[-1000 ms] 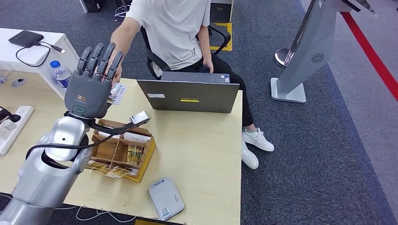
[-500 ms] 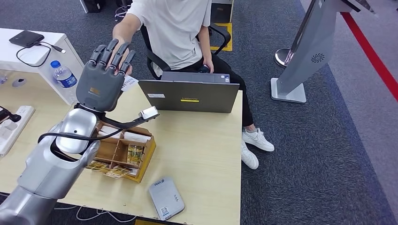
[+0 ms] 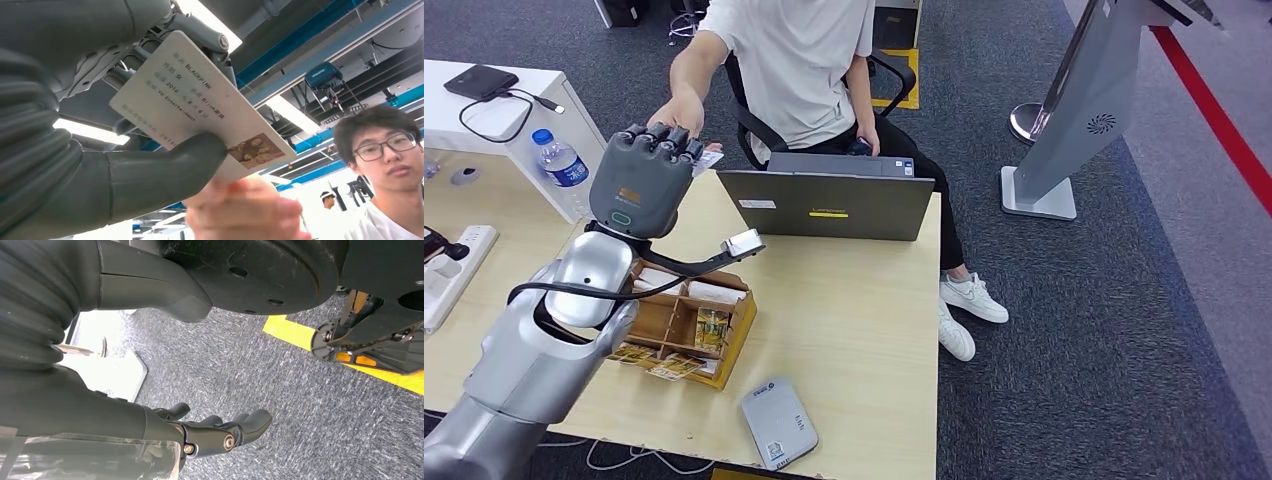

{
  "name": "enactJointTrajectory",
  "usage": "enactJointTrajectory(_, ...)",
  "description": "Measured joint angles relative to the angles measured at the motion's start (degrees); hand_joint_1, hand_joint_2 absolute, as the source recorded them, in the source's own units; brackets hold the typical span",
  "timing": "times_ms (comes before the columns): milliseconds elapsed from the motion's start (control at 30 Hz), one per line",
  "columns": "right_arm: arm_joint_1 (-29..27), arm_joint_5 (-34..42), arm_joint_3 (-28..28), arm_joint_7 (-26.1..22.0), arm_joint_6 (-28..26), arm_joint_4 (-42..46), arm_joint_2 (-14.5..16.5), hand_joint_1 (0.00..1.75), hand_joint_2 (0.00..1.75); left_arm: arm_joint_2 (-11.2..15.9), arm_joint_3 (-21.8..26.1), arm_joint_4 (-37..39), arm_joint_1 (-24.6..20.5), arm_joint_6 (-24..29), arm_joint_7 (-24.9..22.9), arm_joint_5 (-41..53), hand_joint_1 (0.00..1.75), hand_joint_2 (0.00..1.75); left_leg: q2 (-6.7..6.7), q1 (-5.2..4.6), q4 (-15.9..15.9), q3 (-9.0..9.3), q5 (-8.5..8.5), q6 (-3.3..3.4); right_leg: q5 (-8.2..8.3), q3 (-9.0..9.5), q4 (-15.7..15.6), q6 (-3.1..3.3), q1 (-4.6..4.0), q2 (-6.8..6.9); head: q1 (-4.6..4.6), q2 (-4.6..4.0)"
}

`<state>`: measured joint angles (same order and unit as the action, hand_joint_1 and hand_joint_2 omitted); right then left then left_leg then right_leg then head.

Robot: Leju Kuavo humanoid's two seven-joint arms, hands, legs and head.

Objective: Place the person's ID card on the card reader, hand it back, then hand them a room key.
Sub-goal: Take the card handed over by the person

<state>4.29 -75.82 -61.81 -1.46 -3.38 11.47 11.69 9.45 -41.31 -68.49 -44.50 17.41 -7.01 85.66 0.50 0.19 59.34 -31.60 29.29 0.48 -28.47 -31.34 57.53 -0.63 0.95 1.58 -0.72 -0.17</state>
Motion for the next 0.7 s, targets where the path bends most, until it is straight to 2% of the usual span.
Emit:
enactJointTrajectory(267, 0.00, 0.72, -0.02, 0.00, -0.05, -0.12, 0.00, 0.00, 1.75, -0.63, 0.02, 0.25, 0.86, -1.54, -0.51, 0.00, 1.75, 1.75, -0.01, 0.00, 0.00, 0.00, -0.01, 0.00, 0.00, 0.02, 0.00, 0.00, 0.00, 0.02, 0.00, 0.00)
enactJointTrajectory(500, -0.01, 1.45, -0.07, 0.10, -0.05, -0.21, 0.00, 0.00, 1.75, -1.74, 0.02, 0.08, 4.24, -3.47, -2.38, 0.02, 1.75, 1.75, -0.03, 0.00, 0.00, -0.01, 0.00, 0.01, 0.00, 0.02, 0.00, 0.00, 0.00, 0.03, 0.00, 0.00)
enactJointTrajectory(600, -0.01, 1.89, -0.15, 0.30, -0.05, -0.22, 0.00, 0.00, 1.75, -2.19, 0.10, -0.33, 5.41, -4.26, -1.18, 0.02, 1.75, 1.75, -0.02, 0.00, -0.01, 0.00, 0.00, 0.01, 0.00, 0.03, 0.00, 0.00, 0.00, 0.03, 0.00, 0.00)
enactJointTrajectory(700, -0.03, 2.84, -0.49, 0.39, -0.10, -0.24, 0.00, 0.00, 1.75, -2.96, 0.34, -2.04, 8.63, -4.91, 0.21, 0.02, 1.75, 1.75, -0.01, -0.01, -0.01, 0.00, 0.00, 0.01, 0.00, 0.03, 0.00, 0.00, 0.01, 0.02, 0.01, 0.00)
